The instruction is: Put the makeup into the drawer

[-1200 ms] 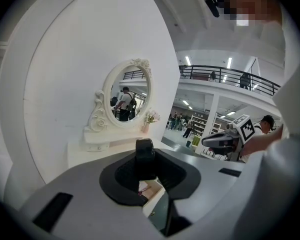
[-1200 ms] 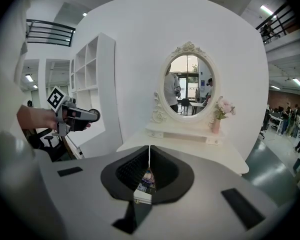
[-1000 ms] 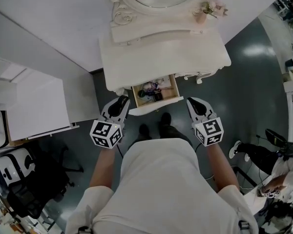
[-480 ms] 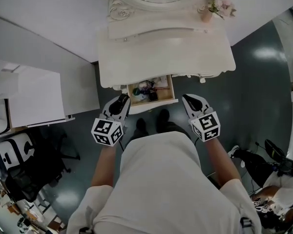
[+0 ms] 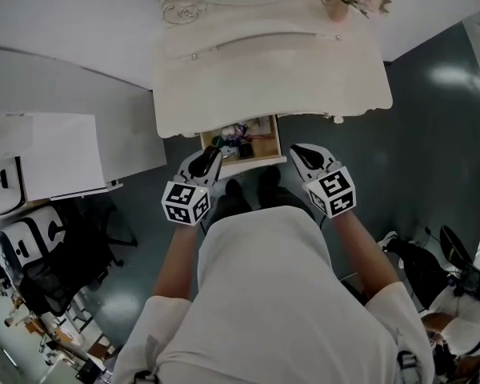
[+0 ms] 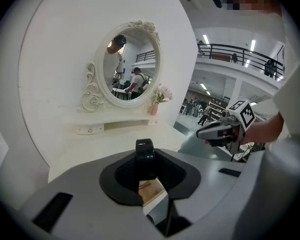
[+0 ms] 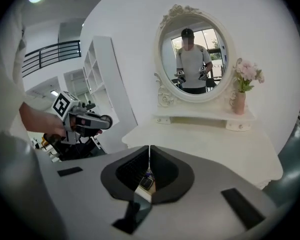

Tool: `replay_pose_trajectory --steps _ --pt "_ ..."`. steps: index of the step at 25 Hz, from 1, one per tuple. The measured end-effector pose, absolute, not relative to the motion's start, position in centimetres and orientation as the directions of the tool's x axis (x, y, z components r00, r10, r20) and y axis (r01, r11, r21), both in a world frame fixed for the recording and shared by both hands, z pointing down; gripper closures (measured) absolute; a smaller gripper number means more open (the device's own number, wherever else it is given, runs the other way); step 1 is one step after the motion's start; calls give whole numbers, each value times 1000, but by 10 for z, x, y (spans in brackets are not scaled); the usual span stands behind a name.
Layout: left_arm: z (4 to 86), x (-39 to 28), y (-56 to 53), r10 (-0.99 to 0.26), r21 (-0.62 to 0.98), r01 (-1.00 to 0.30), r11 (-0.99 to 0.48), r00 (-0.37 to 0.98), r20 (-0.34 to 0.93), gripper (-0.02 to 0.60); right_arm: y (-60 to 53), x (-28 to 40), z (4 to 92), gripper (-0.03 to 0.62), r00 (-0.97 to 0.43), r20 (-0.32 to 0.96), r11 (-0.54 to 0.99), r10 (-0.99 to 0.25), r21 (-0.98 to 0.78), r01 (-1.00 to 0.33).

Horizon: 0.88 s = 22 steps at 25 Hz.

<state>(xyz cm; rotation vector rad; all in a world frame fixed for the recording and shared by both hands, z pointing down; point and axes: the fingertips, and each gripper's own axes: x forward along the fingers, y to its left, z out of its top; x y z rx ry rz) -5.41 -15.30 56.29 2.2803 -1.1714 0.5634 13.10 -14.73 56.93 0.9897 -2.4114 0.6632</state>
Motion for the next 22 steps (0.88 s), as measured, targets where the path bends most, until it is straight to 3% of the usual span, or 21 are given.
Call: replay_pose_trajectory --steps 4,22 --pt "580 -39 -156 -577 253 -821 -512 546 607 508 -152 143 582 565 -646 562 565 -516 -344 -750" --pt "714 21 -167 -204 261 -596 -759 599 775 508 -131 166 653 565 -519 673 431 -527 -314 -846"
